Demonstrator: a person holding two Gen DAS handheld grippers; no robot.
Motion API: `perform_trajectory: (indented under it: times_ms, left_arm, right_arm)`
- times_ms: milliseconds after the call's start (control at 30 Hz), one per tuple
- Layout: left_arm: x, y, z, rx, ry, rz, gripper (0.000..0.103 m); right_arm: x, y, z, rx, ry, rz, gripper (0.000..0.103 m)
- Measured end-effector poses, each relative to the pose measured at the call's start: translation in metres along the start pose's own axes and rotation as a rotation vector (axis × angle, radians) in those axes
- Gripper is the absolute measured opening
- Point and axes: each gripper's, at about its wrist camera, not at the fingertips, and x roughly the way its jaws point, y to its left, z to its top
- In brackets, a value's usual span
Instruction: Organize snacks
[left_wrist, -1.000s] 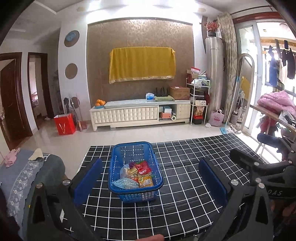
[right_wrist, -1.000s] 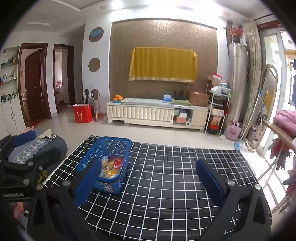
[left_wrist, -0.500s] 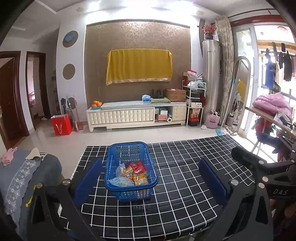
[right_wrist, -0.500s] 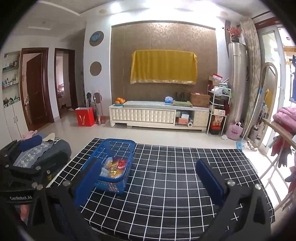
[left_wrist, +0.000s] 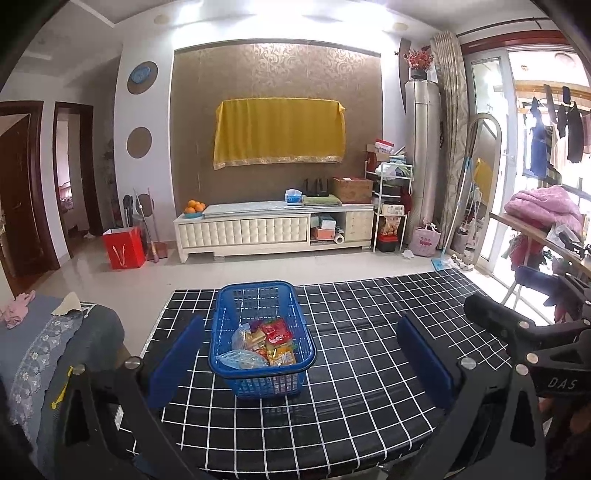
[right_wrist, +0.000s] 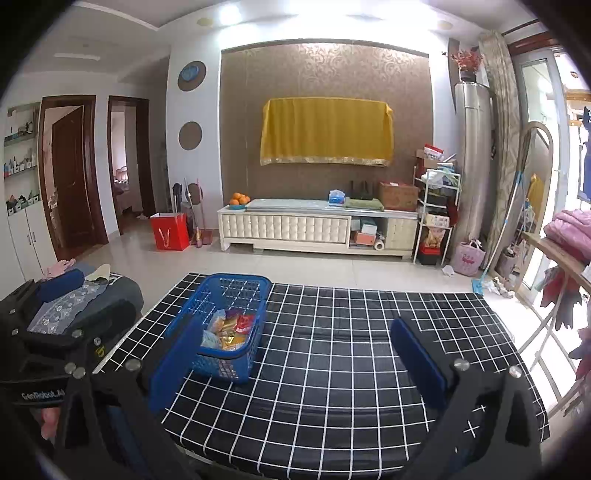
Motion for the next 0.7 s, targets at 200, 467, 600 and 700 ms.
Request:
perform_trajectory:
  times_ms: [200, 467, 600, 700]
  left_arm:
    - [-0.0013, -0.0002, -0.0003, -0.006, 0.008, -0.025, 0.103]
    - [-0.0043, 0.0008, -0.0010, -0.010, 0.007, -0.023, 0.103]
    - [-0.0047, 0.0005, -0.0010, -0.007, 0.008, -0.022, 0.103]
    - [-0.0049, 0.0016, -0.0013, -0.006, 0.012, -0.021, 0.103]
  right_arm:
    - [-0.0013, 0.0000, 0.0006, 0.005, 0.003, 0.006, 0.103]
    - [-0.0020, 0.0005, 0.0005, -0.001, 0.004, 0.006, 0.103]
    - [-0.0028, 0.0003, 0.0000, -0.001, 0.004, 0.010, 0.103]
    - [-0.0036, 0.0014, -0.0001, -0.001, 0.004, 0.011, 0.103]
